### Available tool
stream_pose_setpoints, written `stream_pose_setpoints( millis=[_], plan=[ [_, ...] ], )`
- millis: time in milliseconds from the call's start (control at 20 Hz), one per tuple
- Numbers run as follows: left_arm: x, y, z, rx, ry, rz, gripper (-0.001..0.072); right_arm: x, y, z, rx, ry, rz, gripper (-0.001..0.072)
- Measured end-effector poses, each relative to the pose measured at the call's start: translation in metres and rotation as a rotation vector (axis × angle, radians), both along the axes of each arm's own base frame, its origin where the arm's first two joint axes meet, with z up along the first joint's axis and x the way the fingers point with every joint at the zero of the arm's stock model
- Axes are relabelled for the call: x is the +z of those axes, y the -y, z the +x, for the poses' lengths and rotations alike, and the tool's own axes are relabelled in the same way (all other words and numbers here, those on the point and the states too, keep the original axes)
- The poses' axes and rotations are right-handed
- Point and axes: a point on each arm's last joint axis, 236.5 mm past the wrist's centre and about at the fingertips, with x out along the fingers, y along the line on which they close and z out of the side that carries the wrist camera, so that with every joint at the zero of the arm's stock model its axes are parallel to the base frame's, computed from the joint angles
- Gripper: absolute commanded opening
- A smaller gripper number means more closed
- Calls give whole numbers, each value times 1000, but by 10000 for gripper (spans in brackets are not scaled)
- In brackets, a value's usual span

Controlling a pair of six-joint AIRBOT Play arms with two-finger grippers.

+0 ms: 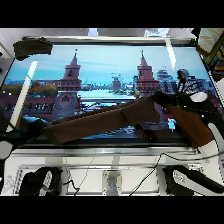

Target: Fold the shirts.

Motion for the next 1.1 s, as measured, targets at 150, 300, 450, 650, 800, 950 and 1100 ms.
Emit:
stream_pose_setpoints(
  millis=[150, 300, 450, 650, 800, 950, 1100],
  plan=[
    [-25, -2, 10, -12, -48, 10, 7, -33, 3, 10, -13, -42, -36, 25],
    [-38, -6, 25, -18, -48, 26, 7, -55, 10, 18, -37, -60, -66, 24],
    [-53, -7, 38, -22, -64, 27, 8, -71, 17, 25, -60, -67, -93, 25],
    [-73, 5, 53, -57, -84, -21, 46, -82, 24, 30, -84, -65, -116, 191],
    [-70, 13, 71, -69, -22, -56, 389, -82, 29, 36, -104, -51, -123, 465],
    [-46, 16, 97, -60, 89, -81, 389, -65, 27, 43, -92, -42, -89, 515],
    [-6, 25, 123, -80, 207, -115, 387, -34, 30, 49, -38, -20, -61, 524]
  ],
)
